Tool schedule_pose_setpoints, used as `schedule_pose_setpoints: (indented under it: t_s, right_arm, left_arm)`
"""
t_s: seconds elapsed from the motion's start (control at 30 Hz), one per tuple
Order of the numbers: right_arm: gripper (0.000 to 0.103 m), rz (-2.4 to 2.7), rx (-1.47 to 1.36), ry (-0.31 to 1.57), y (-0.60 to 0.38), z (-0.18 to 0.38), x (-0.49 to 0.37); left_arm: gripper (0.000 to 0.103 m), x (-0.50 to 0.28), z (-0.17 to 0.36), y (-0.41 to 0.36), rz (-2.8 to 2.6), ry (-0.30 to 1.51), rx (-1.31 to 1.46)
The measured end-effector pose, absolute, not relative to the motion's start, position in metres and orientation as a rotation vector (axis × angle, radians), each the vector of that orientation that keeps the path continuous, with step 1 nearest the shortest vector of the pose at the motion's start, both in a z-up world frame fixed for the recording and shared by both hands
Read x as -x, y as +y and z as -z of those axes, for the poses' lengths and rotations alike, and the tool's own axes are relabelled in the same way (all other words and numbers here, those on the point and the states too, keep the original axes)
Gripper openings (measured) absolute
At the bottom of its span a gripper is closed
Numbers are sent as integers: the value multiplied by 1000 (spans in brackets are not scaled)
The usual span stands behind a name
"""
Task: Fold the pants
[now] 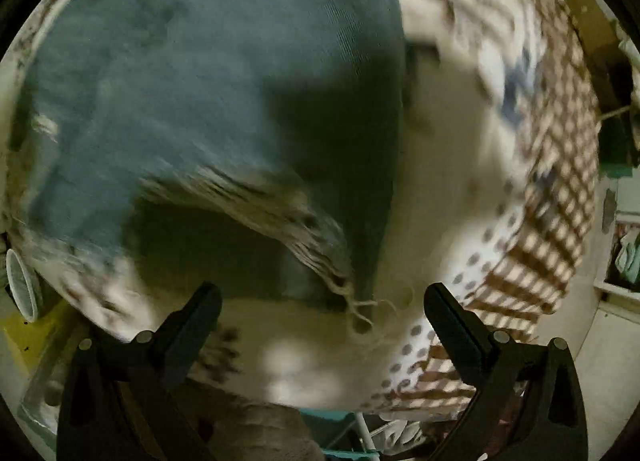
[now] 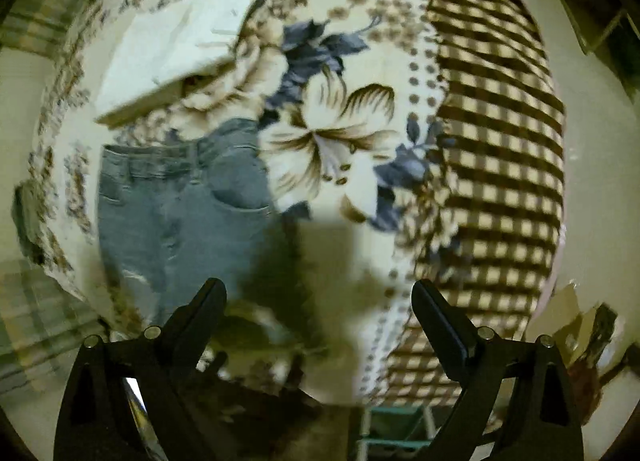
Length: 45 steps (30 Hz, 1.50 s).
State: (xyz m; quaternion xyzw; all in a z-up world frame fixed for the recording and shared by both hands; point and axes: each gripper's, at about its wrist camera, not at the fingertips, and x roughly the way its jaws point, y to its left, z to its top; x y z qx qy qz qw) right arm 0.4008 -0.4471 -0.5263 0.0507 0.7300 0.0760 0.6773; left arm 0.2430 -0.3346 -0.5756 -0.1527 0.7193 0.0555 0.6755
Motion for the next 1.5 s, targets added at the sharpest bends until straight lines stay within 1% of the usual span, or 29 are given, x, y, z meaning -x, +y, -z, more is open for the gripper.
schedule_pose_setpoints:
  t_s: [0.07,0.1,0.13,0.17,0.2,0.27,0.3,0.33,0.37,0.43,0.47,0.5,0.53,0.57,0.63,0.67,0.73,0.8,0.93,1.03,1.17,1.33,1.43,1.5]
  right_arm:
    - [96,-199,-96,1651,-438,541,-408]
    - [96,-224,-85,1651,-432,550,-414]
    - [96,-251,-74,1647,-427,558,-420]
    - [96,-279,-69,1644,-419,565,-425]
    - [96,-298,-68,1642,-413,569,-429]
    - [96,-348,-69,1634,-398,584,-439]
    - [96,-374,-79,1634,-390,595,-447]
    - [96,-383,-89,1638,-384,600,-450]
    - [96,-394,-112,1648,-377,610,-456]
    - [95,-423,-170,1669,-365,628,-466]
    - [92,-442,-194,1667,-360,632,-470]
    - [77,-460,-202,1666,-353,636,-472]
    - [53,-466,-199,1665,-348,637,-473]
    - [41,-470,-186,1657,-342,635,-473]
    - [23,-438,-142,1620,-332,625,-471]
    - [17,-427,-137,1605,-330,618,-469]
    - [10,-393,-128,1589,-322,600,-464]
    - [8,-373,-126,1581,-314,581,-460]
    - [7,-366,-100,1555,-290,536,-453]
    - [7,-387,-84,1535,-249,498,-447]
    - [7,-445,-17,1515,-177,475,-447]
    - [7,-493,101,1502,-74,487,-454]
    - [7,-490,172,1516,-20,512,-459]
    - [7,-478,215,1525,-3,531,-461]
  left_arm:
    - [102,-240,589,-343,-131,1622,341]
    - [98,-240,596,-345,-139,1615,339]
    - [86,-241,600,-346,-142,1608,342]
    - [78,-242,604,-345,-142,1602,350]
    - [71,-243,606,-343,-152,1595,348]
    - [59,-245,602,-333,-163,1553,381]
    - [39,-245,597,-327,-172,1526,388]
    - [14,-244,593,-322,-169,1510,393]
    - [7,-245,588,-315,-152,1491,401]
    - [5,-248,582,-302,-129,1487,433]
    - [5,-250,579,-293,-122,1479,454]
    - [5,-250,574,-287,-120,1468,465]
    - [4,-252,565,-275,-115,1443,481]
    - [4,-253,558,-265,-107,1416,493]
    - [4,-252,544,-242,-95,1377,524]
    - [4,-252,535,-231,-98,1357,545]
    - [4,-245,517,-207,-96,1322,587]
    - [4,-228,512,-197,-102,1292,618]
    - [4,-203,491,-160,-133,1233,713]
    - [4,-198,472,-118,-186,1182,764]
    - [4,-196,459,-53,-277,1128,802]
    - [4,-192,478,22,-389,1104,776]
    - [4,-195,507,53,-436,1127,778]
    - [4,-199,524,65,-459,1141,785]
